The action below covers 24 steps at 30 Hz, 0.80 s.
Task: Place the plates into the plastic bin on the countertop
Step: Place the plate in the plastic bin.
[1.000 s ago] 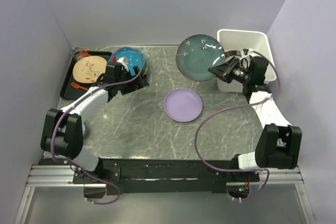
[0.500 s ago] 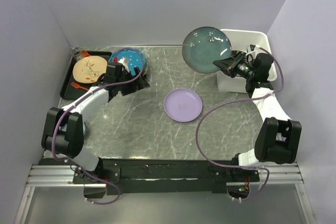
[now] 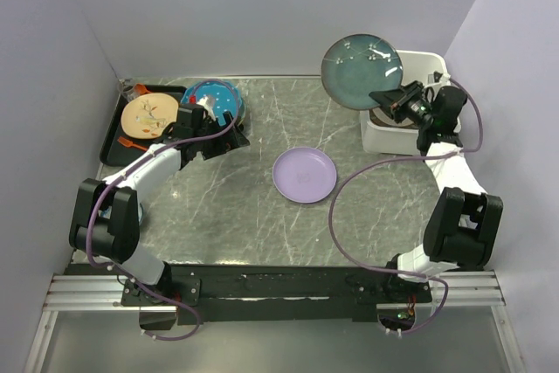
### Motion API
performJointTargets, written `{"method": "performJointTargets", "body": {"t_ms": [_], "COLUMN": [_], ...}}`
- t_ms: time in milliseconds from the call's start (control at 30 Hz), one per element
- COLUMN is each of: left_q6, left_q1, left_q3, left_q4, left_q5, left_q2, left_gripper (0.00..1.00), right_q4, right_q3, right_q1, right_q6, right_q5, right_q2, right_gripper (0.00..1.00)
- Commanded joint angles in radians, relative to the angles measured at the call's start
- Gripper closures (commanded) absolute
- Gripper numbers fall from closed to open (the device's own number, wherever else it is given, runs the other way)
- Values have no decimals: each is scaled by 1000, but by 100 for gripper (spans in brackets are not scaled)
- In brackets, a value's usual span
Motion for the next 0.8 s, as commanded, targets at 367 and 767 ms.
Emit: {"method": "performJointTargets", "body": {"t_ms": [367,767], "left_q6": [15,15], "left_q1": [0,0], "left_q3": [16,0], "left_q4": [23,23], "left_q5": [5,2], "left_q2": [0,-3], "left_gripper": [1,1], "right_q4": [176,260], "right_q3": [161,118], "right_q1": [-50,-87], "right_q6": [-8,26], "right_q5": [106,198], "right_q2": [35,59], "right_gripper": [100,100]}}
